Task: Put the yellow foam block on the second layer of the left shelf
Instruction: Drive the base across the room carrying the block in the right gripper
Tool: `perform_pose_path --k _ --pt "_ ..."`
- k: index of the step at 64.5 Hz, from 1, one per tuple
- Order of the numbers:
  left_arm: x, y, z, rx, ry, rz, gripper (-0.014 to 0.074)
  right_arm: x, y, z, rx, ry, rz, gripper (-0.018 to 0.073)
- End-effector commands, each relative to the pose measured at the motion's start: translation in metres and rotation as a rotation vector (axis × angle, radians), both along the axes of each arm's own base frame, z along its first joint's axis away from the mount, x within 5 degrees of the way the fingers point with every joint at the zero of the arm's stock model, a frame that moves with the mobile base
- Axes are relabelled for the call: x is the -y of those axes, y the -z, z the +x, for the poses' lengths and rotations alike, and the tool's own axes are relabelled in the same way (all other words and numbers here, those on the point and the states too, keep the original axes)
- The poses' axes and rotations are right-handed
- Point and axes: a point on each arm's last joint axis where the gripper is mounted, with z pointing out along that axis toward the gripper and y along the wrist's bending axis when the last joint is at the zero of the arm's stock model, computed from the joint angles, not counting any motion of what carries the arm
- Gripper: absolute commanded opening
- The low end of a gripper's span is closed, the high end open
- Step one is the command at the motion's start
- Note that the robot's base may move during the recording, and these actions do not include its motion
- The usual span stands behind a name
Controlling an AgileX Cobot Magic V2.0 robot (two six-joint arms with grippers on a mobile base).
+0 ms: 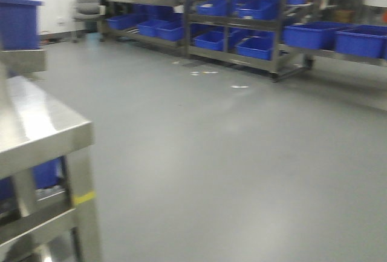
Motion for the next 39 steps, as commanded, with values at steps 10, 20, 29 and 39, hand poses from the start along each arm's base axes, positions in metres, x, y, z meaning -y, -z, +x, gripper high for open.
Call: perform_pose_path --k 10,20,29,39 --pt "0.0002 0.0006 -0.0011 0.073 0.006 -0.010 0.0124 0.0009 -0.0178 -0.0006 0.115 0.011 0.011 0.0469" --pt "0.0002 0.0006 -0.0011 0.073 0.006 -0.010 0.0124 0.0009 -0.0178 -0.0006 0.115 0.011 0.011 0.0469" --pt "0.0002 0.0006 -0.0011 0.073 0.006 -0.010 0.0124 0.0009 -0.0178 -0.0006 0.115 0.011 0.011 0.0469" --pt "0.0002 0.0006 -0.0011 0.073 0.006 -0.010 0.0124 0.0009 -0.0178 -0.0006 0.115 0.011 0.011 0.0469"
